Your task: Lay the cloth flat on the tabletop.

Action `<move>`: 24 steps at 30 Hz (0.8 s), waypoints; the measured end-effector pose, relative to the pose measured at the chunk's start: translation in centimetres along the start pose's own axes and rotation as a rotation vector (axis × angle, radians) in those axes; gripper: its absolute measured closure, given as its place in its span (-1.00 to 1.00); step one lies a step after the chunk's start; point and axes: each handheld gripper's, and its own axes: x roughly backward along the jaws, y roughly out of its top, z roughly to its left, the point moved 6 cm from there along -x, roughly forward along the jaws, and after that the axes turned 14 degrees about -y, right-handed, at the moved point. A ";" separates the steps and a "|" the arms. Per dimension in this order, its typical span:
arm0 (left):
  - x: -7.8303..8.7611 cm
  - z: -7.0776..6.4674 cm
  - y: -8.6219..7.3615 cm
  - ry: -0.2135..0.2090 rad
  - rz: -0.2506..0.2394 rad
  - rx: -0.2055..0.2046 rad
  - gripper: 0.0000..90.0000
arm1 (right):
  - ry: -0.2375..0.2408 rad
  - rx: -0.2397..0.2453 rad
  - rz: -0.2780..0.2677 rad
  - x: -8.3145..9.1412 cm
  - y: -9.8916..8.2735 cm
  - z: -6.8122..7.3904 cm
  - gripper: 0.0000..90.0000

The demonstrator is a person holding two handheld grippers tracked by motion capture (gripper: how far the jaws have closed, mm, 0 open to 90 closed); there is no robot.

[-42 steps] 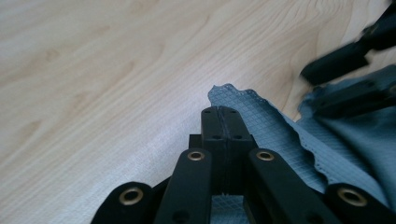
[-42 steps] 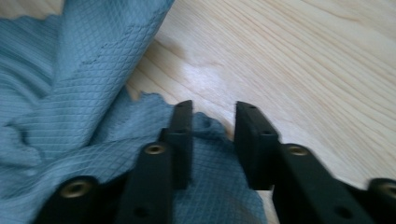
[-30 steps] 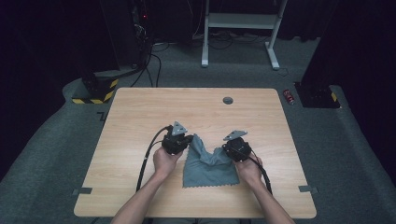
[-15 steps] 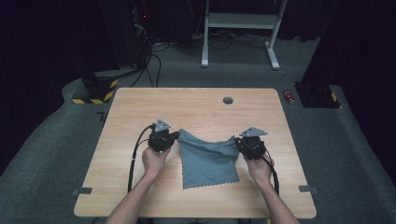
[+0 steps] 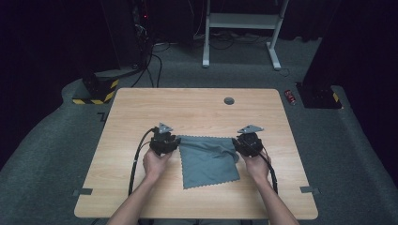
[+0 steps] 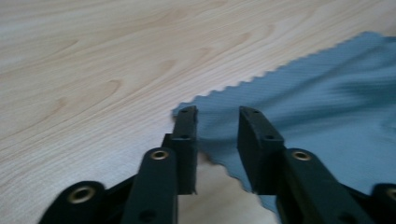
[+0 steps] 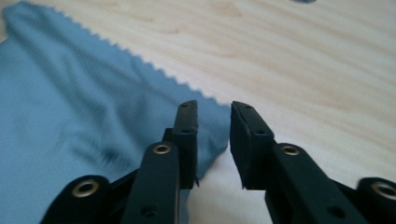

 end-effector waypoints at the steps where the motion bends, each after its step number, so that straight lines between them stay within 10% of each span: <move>1: 0.1 -0.8 -0.1 -0.014 0.013 -0.026 0.36 | 0.006 0.011 0.016 0.1 -0.4 0.0 0.54; 10: -2.1 -5.8 -2.9 -0.112 0.134 -0.133 0.27 | 0.048 -0.012 0.124 -2.0 -3.0 0.4 0.47; 17: -2.7 -5.3 -3.6 -0.074 0.164 -0.154 0.22 | 0.053 -0.005 0.124 -3.1 -2.0 0.9 0.95; 24: -1.5 -2.9 -4.0 -0.040 0.132 -0.127 0.19 | 0.034 -0.028 0.044 -2.1 0.2 0.2 0.98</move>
